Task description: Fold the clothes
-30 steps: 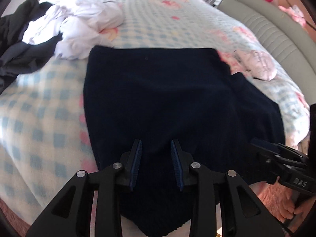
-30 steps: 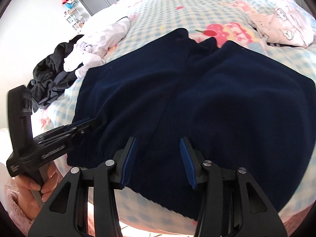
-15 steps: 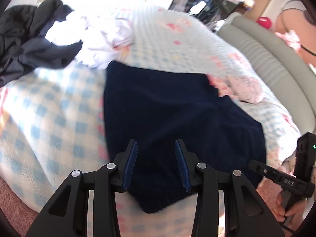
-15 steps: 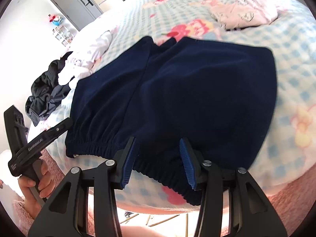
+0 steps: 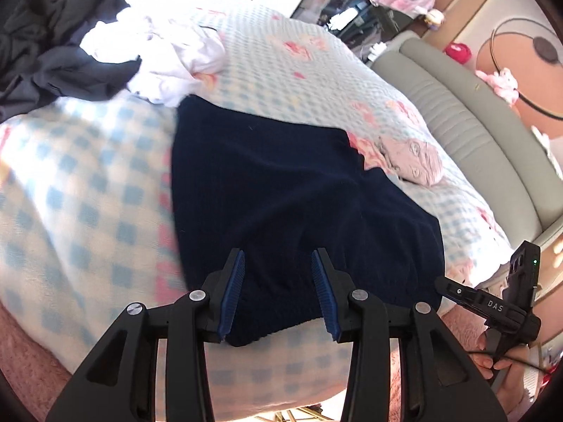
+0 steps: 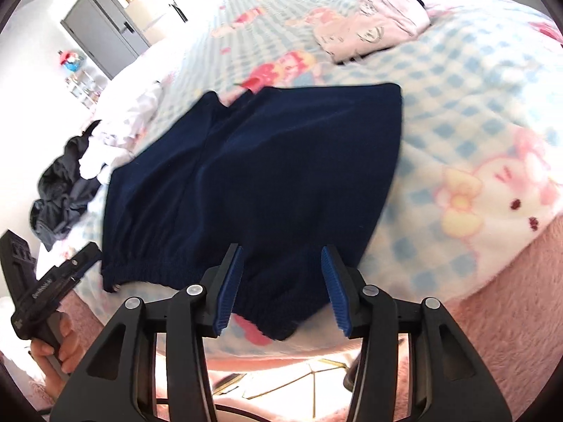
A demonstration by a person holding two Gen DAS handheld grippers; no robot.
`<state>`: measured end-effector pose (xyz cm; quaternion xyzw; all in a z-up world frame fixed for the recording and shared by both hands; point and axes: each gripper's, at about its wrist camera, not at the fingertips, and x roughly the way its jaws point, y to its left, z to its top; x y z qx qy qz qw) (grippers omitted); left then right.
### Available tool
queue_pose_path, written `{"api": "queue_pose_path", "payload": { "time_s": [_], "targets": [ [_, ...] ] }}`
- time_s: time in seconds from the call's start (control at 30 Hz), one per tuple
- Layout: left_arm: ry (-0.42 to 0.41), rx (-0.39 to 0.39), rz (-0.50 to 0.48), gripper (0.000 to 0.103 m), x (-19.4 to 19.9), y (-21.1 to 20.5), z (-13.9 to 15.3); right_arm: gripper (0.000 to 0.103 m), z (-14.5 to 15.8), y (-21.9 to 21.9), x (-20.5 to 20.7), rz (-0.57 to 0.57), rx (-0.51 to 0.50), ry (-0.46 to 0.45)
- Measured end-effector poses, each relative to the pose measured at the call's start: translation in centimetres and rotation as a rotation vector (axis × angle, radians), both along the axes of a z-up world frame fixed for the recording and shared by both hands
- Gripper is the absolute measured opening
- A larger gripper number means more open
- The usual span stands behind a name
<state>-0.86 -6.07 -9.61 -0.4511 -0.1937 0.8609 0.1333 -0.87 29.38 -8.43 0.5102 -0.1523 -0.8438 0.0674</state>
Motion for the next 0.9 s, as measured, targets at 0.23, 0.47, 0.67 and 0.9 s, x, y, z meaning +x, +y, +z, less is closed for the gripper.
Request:
{"api": "queue_pose_path", "payload": {
  "time_s": [0.23,0.47,0.67,0.9],
  "targets": [
    [-0.093,-0.04,0.067,0.041,0.0,-0.9,-1.4,0.047,-0.9,-0.2,1.1,0.005,0.148,-0.016],
    [-0.141,-0.074,0.054,0.042,0.4,-0.5,-2.1,0.048,-2.6,0.8,1.4,0.028,-0.118,-0.079],
    [-0.035,-0.081,0.01,0.042,0.9,1.4,-0.1,0.051,-2.5,-1.5,0.6,0.076,0.034,-0.095],
    [-0.007,-0.012,-0.2,0.04,-2.0,7.0,-0.1,0.056,-3.4,-1.7,-0.2,0.084,-0.173,-0.121]
  ]
}}
